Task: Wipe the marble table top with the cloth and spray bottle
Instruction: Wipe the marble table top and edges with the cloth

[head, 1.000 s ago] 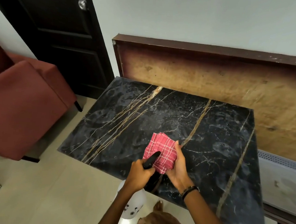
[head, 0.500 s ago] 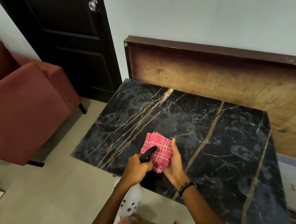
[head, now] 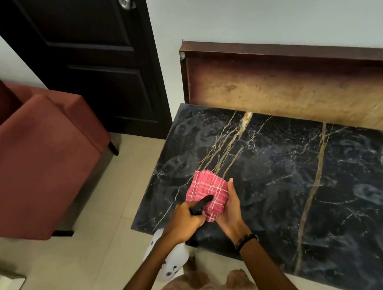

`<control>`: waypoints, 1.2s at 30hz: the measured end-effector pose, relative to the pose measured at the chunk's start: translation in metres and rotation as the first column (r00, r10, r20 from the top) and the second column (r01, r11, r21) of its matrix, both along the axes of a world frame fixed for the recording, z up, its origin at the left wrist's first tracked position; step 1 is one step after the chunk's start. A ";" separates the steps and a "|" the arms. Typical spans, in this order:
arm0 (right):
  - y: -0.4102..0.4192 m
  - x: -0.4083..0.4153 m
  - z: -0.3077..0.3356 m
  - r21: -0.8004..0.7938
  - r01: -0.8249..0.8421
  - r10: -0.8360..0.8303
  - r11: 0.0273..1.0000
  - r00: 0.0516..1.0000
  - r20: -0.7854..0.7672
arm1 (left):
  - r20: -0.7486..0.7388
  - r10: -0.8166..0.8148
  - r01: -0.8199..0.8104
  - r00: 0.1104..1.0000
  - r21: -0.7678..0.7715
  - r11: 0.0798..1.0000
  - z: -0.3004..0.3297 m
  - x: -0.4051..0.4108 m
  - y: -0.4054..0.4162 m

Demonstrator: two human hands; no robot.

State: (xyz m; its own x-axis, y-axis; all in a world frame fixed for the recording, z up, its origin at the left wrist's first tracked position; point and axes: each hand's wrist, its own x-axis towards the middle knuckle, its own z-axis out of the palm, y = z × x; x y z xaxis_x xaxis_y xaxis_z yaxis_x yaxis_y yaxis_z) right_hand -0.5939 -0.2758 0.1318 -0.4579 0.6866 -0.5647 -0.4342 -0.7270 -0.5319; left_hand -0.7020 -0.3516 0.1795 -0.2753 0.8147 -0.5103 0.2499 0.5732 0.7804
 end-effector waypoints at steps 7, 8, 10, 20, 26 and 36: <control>-0.012 -0.029 -0.009 -0.006 -0.029 0.030 1.000 0.999 0.028 | -0.005 0.029 -0.029 1.000 0.006 1.000 -0.010 -0.034 0.003; -0.012 -0.031 -0.010 -0.004 -0.035 0.035 0.999 0.999 0.039 | -0.028 0.023 -0.023 0.999 -0.003 1.000 -0.011 -0.036 0.003; -0.012 -0.034 -0.011 0.007 -0.047 0.047 0.999 0.997 0.068 | -0.042 0.031 -0.032 0.999 -0.018 0.999 -0.016 -0.039 0.000; -0.021 -0.036 -0.021 0.187 -0.353 0.211 0.917 0.825 0.524 | 0.166 0.265 -0.287 0.950 0.126 0.950 -0.044 -0.068 -0.055; -0.049 -0.044 -0.074 0.383 -0.923 -0.391 -0.046 0.369 0.843 | 0.256 0.512 -0.565 0.820 0.217 0.796 -0.049 -0.092 -0.079; -0.077 -0.036 -0.101 0.075 -0.972 -0.311 -0.224 0.145 0.939 | 0.228 0.558 -0.603 0.798 0.310 0.735 -0.044 -0.121 -0.087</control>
State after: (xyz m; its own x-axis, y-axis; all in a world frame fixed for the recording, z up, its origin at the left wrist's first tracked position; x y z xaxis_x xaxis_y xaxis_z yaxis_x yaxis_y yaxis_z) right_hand -0.6300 -0.3528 0.0306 -0.8391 0.5099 -0.1895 0.5440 0.7893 -0.2847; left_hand -0.8227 -0.4388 0.1351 -0.7137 0.6413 -0.2816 -0.1421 0.2611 0.9548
